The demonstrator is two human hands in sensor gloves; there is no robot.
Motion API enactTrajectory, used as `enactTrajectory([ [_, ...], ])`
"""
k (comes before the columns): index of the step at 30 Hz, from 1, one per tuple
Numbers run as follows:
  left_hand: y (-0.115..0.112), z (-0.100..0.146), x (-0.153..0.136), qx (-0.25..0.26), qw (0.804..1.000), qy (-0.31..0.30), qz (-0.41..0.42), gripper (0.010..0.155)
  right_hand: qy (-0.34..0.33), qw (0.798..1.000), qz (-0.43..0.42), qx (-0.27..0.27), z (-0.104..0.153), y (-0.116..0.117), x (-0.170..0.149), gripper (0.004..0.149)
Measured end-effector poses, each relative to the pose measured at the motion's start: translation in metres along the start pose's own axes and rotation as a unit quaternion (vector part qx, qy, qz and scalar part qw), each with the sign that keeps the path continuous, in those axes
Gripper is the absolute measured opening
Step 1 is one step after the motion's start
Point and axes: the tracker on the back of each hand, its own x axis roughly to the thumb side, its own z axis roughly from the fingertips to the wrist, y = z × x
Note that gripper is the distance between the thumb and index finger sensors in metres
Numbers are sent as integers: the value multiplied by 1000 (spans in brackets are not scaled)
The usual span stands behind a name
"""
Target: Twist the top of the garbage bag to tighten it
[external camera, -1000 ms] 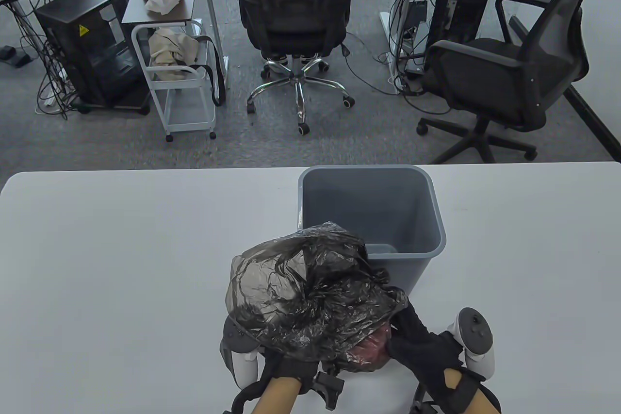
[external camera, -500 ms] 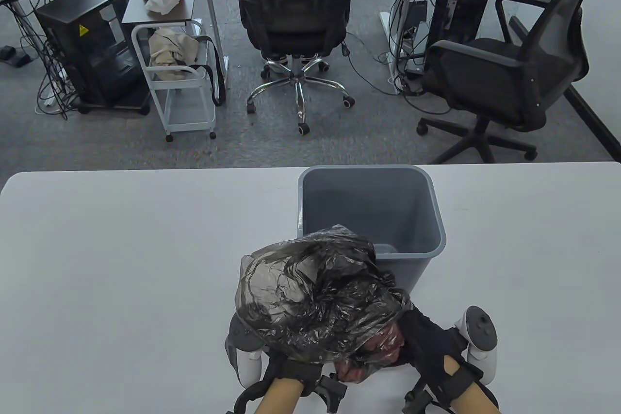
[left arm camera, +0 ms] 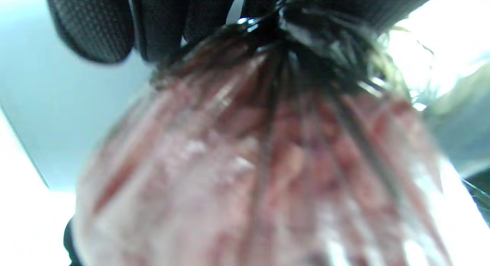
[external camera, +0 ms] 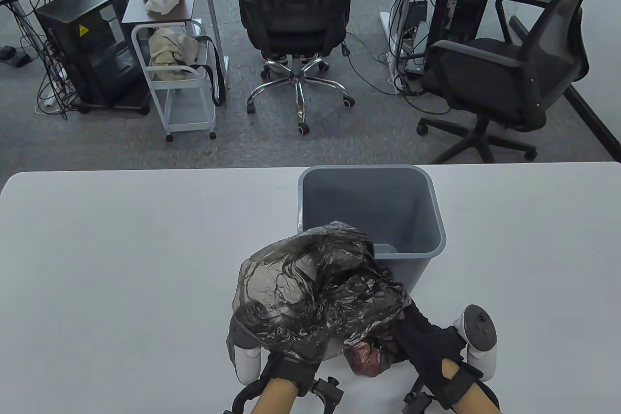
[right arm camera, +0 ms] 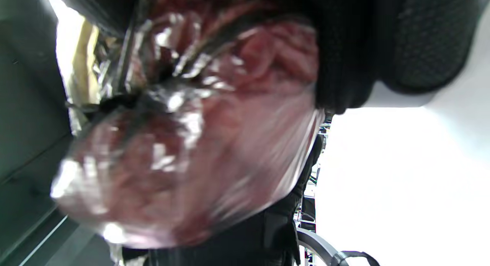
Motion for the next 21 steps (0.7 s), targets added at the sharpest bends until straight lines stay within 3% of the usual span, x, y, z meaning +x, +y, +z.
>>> enactTrajectory([
  [4,6,2,2,48,998,9,-32,62,46,997,10,56,-12,-2,3,92],
  [12,17,6,1,116,993,16,-1,59,17,978,58,198,-35,6,16,110],
  [15,14,5,0,89,996,9,10,61,12,987,35,158,-35,3,6,101],
  [17,7,1,-2,34,999,-3,36,64,37,997,-9,69,-31,-4,-1,91],
  [19,2,-1,-3,-12,998,-7,64,67,45,997,-37,41,-25,-9,-6,87],
  [21,-1,-2,-4,-15,998,-5,64,65,58,997,-42,38,-17,-11,-10,85],
])
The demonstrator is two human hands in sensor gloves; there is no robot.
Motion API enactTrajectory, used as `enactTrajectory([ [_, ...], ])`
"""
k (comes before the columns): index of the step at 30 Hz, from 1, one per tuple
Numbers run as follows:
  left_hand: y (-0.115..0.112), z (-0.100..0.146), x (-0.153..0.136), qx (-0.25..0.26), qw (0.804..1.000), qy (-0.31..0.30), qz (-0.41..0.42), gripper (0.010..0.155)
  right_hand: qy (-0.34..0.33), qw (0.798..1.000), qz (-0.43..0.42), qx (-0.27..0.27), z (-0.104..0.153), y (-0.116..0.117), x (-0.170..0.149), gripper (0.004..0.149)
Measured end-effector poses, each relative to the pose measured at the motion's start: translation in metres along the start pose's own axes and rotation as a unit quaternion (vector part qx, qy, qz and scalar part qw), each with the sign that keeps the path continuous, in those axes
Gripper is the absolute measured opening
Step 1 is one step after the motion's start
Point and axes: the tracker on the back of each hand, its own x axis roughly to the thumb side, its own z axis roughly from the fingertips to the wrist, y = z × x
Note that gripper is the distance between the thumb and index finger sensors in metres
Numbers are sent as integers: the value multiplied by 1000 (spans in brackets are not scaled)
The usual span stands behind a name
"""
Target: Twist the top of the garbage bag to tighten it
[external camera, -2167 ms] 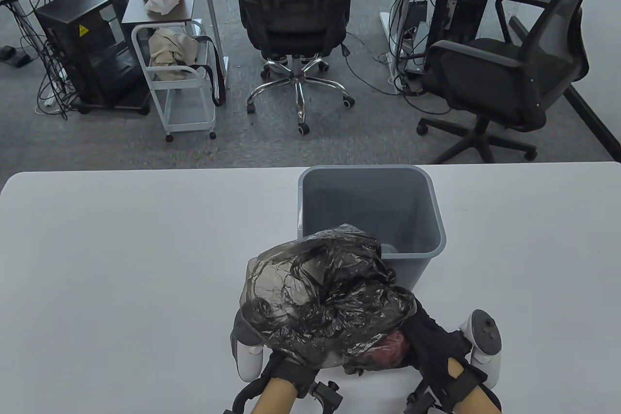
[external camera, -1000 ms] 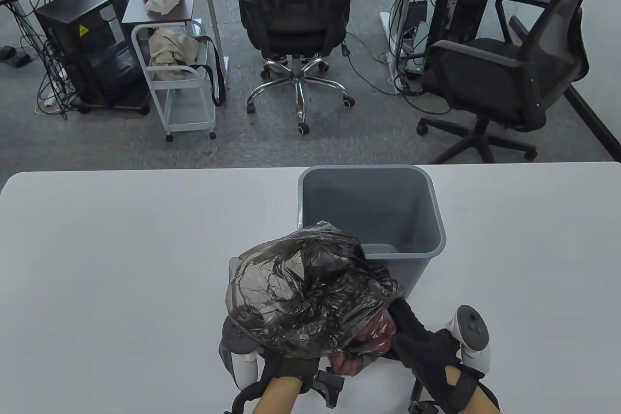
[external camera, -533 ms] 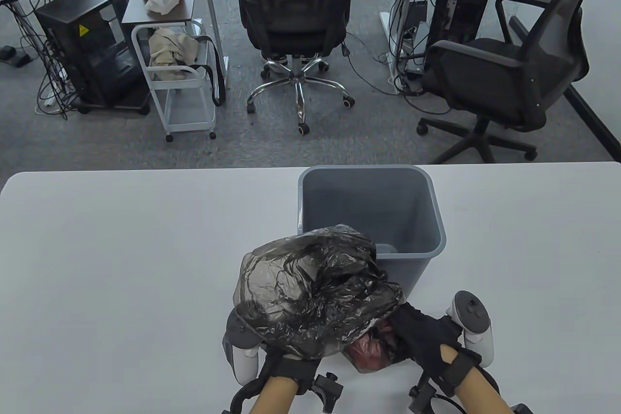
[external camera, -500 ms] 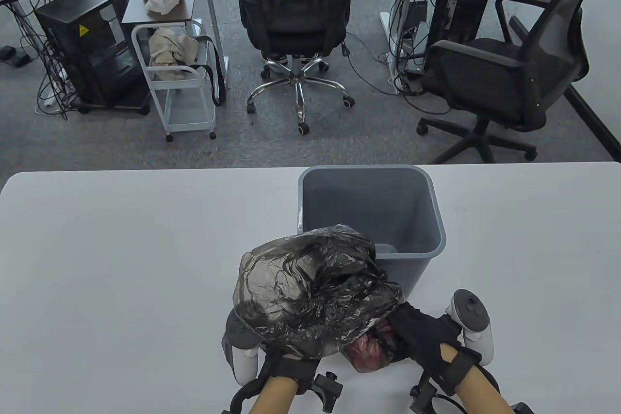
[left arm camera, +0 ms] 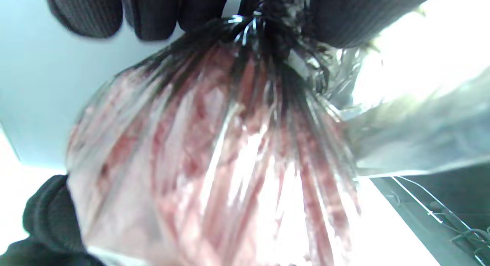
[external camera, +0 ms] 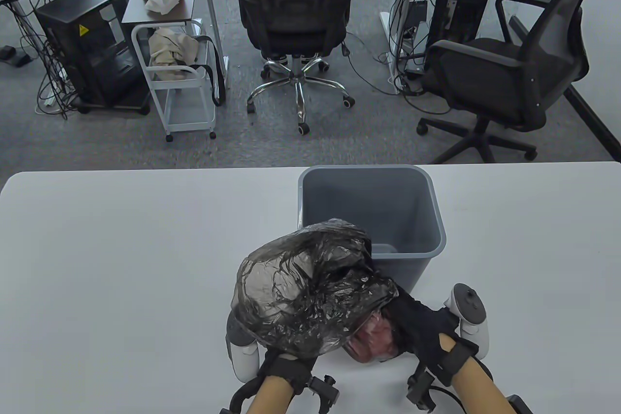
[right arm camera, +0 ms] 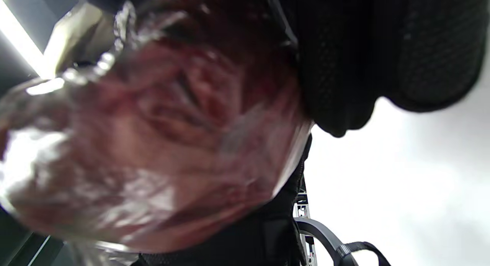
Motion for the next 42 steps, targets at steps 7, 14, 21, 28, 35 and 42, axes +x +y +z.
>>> enactTrajectory([
  [7,9,5,-2,107,991,4,-77,59,-19,999,7,38,2,12,-3,95],
  [14,9,5,-4,100,994,9,-41,60,-63,990,108,60,0,19,8,102],
  [21,5,2,-3,48,999,5,-19,59,-19,1000,23,-1,3,9,-2,88],
  [28,13,6,-6,126,991,15,-41,57,-58,995,60,62,5,24,7,108],
  [35,4,2,-8,40,999,13,-26,63,-61,997,44,-8,5,16,6,91],
  [42,10,3,-8,93,994,20,-53,56,-32,998,45,10,5,17,1,91],
])
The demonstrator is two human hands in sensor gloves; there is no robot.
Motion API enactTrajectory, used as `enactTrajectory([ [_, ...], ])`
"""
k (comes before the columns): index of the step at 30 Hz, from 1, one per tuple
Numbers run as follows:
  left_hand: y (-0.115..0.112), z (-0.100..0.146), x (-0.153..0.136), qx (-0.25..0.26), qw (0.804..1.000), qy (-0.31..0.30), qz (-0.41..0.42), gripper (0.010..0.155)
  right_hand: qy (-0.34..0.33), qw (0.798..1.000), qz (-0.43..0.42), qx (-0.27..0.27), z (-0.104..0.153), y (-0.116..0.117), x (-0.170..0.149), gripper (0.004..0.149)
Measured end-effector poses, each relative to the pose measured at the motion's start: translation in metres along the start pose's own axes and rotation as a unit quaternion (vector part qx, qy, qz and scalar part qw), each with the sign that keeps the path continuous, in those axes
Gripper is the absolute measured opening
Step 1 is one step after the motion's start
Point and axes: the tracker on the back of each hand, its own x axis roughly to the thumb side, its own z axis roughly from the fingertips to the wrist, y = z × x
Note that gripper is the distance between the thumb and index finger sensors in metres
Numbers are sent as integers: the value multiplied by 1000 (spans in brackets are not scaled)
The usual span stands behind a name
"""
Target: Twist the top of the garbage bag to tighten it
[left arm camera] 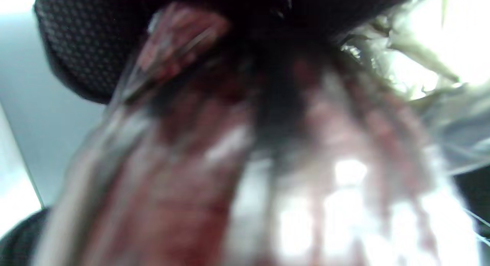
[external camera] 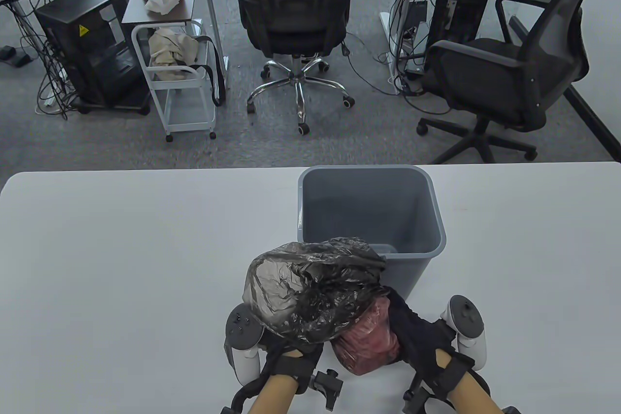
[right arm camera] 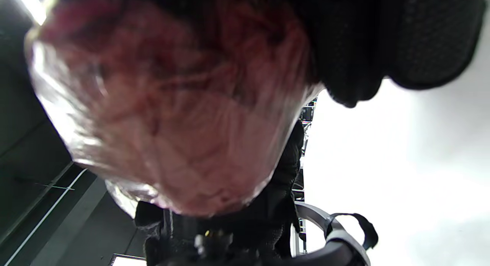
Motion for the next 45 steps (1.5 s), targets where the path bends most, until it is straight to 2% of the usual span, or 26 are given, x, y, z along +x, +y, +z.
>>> enactTrajectory([
  [3,4,1,1,20,1000,5,-6,56,-27,999,2,33,-1,3,3,103],
  [6,3,1,0,20,1000,6,4,56,-54,992,51,105,-3,8,10,112],
  [7,2,1,0,13,1000,6,9,56,-59,991,68,101,-3,8,11,112],
  [9,-2,-1,1,-22,1000,2,21,57,-63,993,79,55,-3,5,10,104],
  [11,-4,-2,3,-64,997,-5,36,58,-32,999,13,-5,-1,0,3,95],
  [13,-4,-2,3,-64,997,-9,34,56,-16,997,-75,8,-1,0,-1,92],
  [14,-4,-2,3,-56,998,-8,31,55,-8,997,-81,17,-1,0,-2,92],
  [17,-1,0,3,-23,1000,-4,19,54,-14,999,-21,22,-1,2,-2,93],
  [20,3,2,1,16,1000,0,4,54,-41,999,-5,31,0,5,4,103],
  [22,3,2,1,25,1000,1,9,54,-64,996,3,59,-1,6,10,109],
  [24,1,3,1,20,999,-1,28,54,-79,995,28,61,-3,4,15,111],
  [26,-3,1,2,-16,998,-8,53,57,-65,997,37,22,-2,0,13,101],
  [28,-9,-1,2,-90,992,-14,90,61,-46,998,-17,-40,1,-5,7,93],
  [30,-13,-2,2,-119,987,-21,104,63,-27,996,-70,-55,1,-6,3,86],
  [32,-14,-2,2,-108,988,-12,105,58,-17,997,-62,-42,1,-6,2,84],
  [34,-11,0,2,-69,995,-2,77,55,-16,998,-38,-37,2,-6,2,84],
  [35,-8,1,2,-33,998,-3,49,54,-19,998,-37,-41,2,-5,3,85],
  [37,-2,2,1,-6,999,-2,36,53,-41,998,-39,-32,1,-1,5,95],
  [40,2,4,-1,31,998,10,54,53,-66,997,-25,38,0,7,13,110],
  [42,1,4,-2,24,997,12,70,54,-77,994,31,70,-2,10,17,111],
  [44,-3,2,-2,-17,996,6,83,55,-73,995,50,34,-2,8,16,107],
  [45,-5,1,-1,-45,995,9,92,56,-64,997,34,0,-1,4,14,99],
])
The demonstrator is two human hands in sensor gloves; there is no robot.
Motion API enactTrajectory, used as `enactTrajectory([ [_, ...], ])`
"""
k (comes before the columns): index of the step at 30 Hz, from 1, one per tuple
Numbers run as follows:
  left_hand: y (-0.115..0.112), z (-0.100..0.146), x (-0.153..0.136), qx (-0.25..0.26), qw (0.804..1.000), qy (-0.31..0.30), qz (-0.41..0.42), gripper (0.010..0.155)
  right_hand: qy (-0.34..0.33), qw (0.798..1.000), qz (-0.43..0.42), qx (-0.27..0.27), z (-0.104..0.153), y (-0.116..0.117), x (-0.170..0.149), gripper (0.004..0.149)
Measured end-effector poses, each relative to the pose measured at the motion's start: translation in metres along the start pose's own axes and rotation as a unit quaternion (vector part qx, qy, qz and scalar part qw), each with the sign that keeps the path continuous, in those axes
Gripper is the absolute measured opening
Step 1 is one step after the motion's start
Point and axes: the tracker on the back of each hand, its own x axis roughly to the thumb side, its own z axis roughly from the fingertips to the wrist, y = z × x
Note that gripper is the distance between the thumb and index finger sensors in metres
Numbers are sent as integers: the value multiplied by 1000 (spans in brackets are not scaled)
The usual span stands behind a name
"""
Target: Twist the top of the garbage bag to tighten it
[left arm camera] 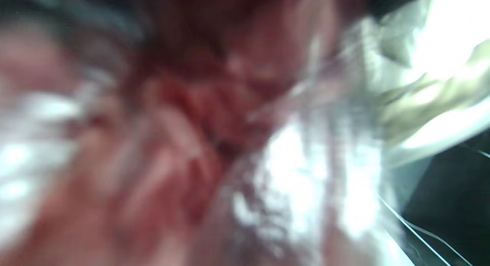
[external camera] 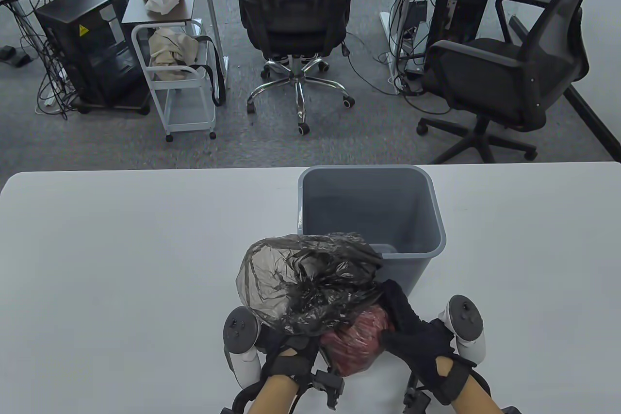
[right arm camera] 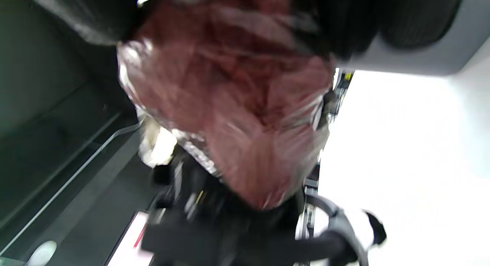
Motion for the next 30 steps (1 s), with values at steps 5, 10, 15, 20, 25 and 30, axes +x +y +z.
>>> enactTrajectory([
  [5,-3,-6,0,-89,995,-3,40,56,30,994,-96,-46,4,-8,-6,88],
  [10,5,4,-1,74,996,-3,-52,53,13,998,-60,-26,3,-1,-5,98],
  [15,3,3,-3,50,999,4,1,56,3,999,17,44,0,7,2,108],
  [20,-6,-2,-2,-72,996,-12,43,70,33,994,-83,-68,5,-8,-11,91],
  [25,-3,0,-1,-11,1000,1,-2,56,55,996,-65,-29,4,-5,-15,89],
  [30,8,4,1,66,998,6,-19,51,45,998,-46,9,3,2,-9,102],
])
